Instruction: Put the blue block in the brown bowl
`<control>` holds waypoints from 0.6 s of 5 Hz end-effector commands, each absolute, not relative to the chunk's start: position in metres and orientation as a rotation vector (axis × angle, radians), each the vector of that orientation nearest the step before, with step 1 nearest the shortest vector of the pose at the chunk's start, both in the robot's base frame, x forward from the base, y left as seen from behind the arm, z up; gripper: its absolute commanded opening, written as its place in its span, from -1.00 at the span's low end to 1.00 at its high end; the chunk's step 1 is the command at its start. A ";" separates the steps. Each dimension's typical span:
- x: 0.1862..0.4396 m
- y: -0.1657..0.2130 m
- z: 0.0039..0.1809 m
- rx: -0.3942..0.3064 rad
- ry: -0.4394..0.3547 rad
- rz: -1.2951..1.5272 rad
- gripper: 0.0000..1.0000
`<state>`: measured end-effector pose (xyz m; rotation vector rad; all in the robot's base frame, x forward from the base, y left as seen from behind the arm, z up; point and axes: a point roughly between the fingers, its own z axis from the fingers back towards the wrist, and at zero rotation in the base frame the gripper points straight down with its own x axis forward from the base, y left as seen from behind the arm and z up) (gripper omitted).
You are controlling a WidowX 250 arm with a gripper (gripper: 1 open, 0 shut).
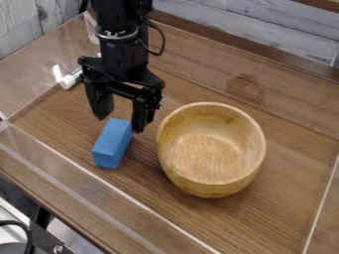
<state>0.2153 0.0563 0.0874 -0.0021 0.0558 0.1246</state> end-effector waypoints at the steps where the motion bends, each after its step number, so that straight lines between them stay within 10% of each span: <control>1: 0.219 0.060 0.090 0.000 0.033 0.131 1.00; 3: 0.217 0.063 0.084 -0.004 0.041 0.149 1.00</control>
